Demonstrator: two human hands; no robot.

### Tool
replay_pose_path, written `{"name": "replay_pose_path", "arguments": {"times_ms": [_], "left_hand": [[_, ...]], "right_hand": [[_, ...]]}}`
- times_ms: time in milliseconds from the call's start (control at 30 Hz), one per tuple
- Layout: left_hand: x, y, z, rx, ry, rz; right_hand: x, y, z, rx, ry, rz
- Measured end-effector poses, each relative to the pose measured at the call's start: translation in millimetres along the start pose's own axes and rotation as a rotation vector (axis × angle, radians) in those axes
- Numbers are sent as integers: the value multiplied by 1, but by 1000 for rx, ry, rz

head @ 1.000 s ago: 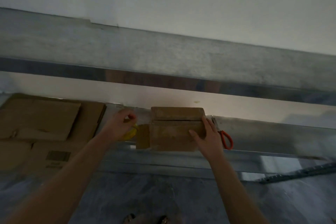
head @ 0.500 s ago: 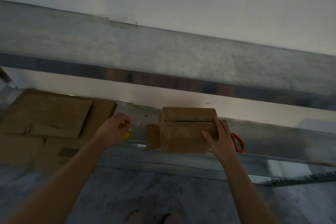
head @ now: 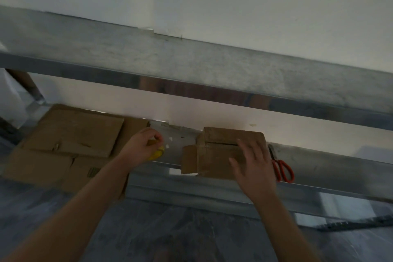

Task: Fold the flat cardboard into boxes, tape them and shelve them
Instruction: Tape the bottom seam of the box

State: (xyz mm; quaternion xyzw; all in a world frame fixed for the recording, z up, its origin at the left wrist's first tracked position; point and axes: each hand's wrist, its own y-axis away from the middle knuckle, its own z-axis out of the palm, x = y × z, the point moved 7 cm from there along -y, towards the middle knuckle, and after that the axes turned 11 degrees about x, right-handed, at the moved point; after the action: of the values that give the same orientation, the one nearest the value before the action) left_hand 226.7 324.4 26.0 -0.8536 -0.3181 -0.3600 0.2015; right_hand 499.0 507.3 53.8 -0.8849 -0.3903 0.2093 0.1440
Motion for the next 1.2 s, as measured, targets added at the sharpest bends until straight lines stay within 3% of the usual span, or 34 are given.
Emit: {"name": "replay_pose_path", "arguments": {"times_ms": [167, 233, 367, 467, 767, 1000, 1200], "left_hand": [[6, 16, 0, -33, -49, 80], [6, 23, 0, -29, -46, 107], [7, 36, -1, -16, -43, 164], [4, 42, 1, -18, -62, 182], [-23, 44, 9, -168, -7, 90], [-52, 21, 4, -117, -132, 76], [-55, 1, 32, -124, -304, 187]], "right_hand": [[-113, 18, 41, -122, -187, -199], [-135, 20, 63, -200, -298, -103], [-146, 27, 108, -454, -601, 309], [-145, 23, 121, -434, -709, 435], [-146, 10, 130, -405, -630, 354], [-156, 16, 138, -346, -603, 305], [-134, 25, 162, -281, -660, 606]]}}
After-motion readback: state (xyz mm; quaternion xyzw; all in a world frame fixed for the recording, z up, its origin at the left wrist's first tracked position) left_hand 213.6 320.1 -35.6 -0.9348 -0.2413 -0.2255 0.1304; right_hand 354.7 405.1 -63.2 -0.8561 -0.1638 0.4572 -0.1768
